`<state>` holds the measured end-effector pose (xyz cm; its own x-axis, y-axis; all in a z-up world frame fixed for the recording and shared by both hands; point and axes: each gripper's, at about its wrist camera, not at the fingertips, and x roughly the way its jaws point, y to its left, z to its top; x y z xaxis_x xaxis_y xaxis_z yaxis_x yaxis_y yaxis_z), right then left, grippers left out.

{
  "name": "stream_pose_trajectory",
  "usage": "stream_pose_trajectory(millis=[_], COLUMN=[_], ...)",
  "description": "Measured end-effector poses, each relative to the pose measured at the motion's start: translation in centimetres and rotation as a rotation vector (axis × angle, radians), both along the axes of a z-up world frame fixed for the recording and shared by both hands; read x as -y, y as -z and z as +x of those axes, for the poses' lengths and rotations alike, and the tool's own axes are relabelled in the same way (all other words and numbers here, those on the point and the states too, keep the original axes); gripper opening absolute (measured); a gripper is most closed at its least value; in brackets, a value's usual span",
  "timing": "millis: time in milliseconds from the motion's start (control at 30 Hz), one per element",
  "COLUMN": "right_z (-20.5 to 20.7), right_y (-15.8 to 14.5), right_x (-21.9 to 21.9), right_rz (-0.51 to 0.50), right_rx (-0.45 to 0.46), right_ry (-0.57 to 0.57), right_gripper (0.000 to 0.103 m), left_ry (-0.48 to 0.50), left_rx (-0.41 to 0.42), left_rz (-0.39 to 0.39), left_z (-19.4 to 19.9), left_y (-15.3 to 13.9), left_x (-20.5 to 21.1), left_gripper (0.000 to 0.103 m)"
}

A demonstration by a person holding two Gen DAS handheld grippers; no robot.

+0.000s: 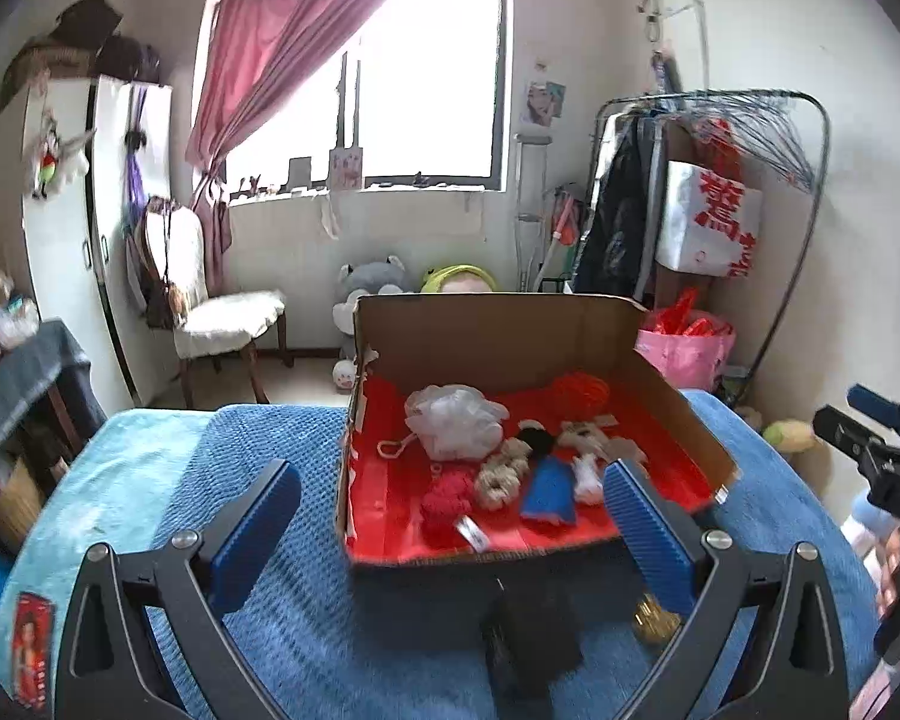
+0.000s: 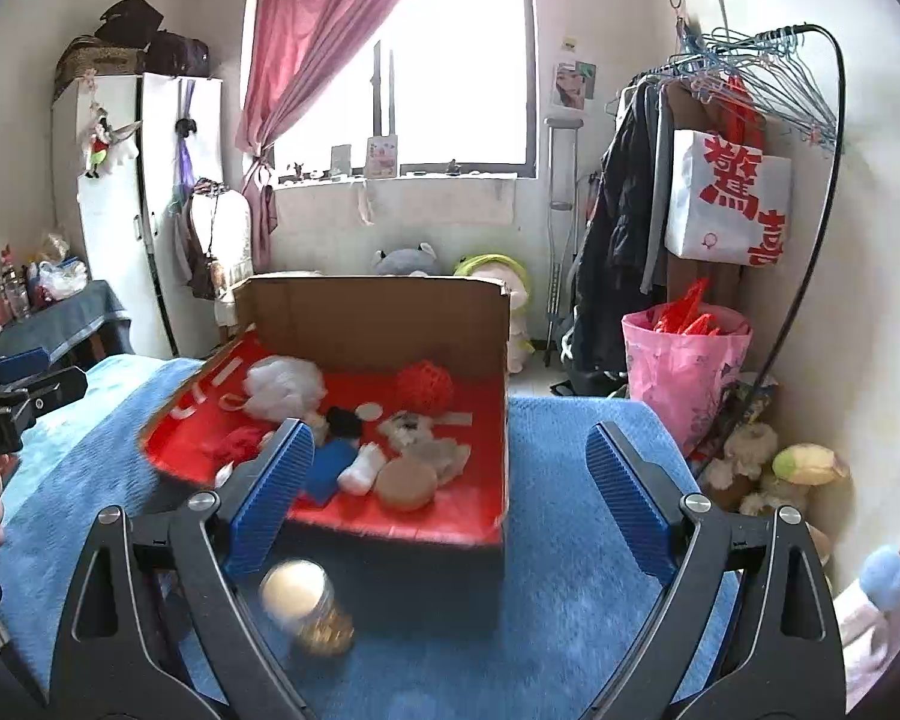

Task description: Organize soft objects

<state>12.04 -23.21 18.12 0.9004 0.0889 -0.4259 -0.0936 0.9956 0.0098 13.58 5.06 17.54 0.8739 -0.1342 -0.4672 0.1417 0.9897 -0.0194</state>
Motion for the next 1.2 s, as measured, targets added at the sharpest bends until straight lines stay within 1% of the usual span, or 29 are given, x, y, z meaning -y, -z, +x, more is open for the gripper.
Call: stream_pose_trajectory(millis=[133,200,267,333,433,600,633,767,867,900,967,1000,1200], right_z=[-3.4,-4.9,-6.2,-7.0,-7.4,-6.5,-6.0,-4.9,-4.3,-4.2,-3.9,-3.9,-3.7], right_y=[0.2,0.8,2.0,3.5,6.2,10.8,11.9,14.9,16.2,16.5,17.0,17.0,17.5], right_x=[-0.4,-0.8,-1.0,-1.6,-2.8,-3.9,-3.9,-4.1,-4.2,-4.2,-3.8,-3.7,-2.9], right_rz=[-0.004,-0.001,0.010,0.002,-0.020,-0.017,-0.011,-0.030,-0.086,-0.094,-0.078,-0.073,-0.060], right_rx=[-0.016,-0.028,-0.042,-0.066,-0.127,-0.261,-0.301,-0.400,-0.440,-0.451,-0.480,-0.481,-0.497], right_ry=[-0.020,-0.032,-0.036,-0.041,-0.039,-0.034,-0.031,-0.009,0.030,0.039,0.048,0.051,0.065], right_gripper=[0.094,0.099,0.099,0.099,0.099,0.099,0.099,0.099,0.099,0.100,0.101,0.103,0.103], left_ry=[0.032,0.032,0.027,0.027,0.013,-0.006,-0.010,-0.010,-0.012,-0.009,-0.015,-0.018,-0.029], left_rx=[-0.002,-0.015,-0.042,-0.075,-0.144,-0.258,-0.276,-0.338,-0.379,-0.396,-0.420,-0.416,-0.418], left_rz=[0.051,0.066,0.067,0.049,0.028,0.068,0.070,0.075,0.092,0.092,0.094,0.092,0.083], left_z=[-4.1,-5.5,-6.5,-7.0,-6.9,-5.7,-5.5,-4.6,-4.0,-3.7,-3.3,-3.3,-3.3], left_y=[0.7,1.7,3.0,4.5,7.2,11.9,12.5,14.8,16.2,16.5,17.0,17.0,17.1], left_x=[1.6,2.4,2.8,2.9,3.0,3.7,3.7,3.8,4.1,4.1,4.2,4.3,4.4], left_gripper=[0.103,0.103,0.103,0.103,0.103,0.103,0.103,0.103,0.103,0.103,0.103,0.103,0.103])
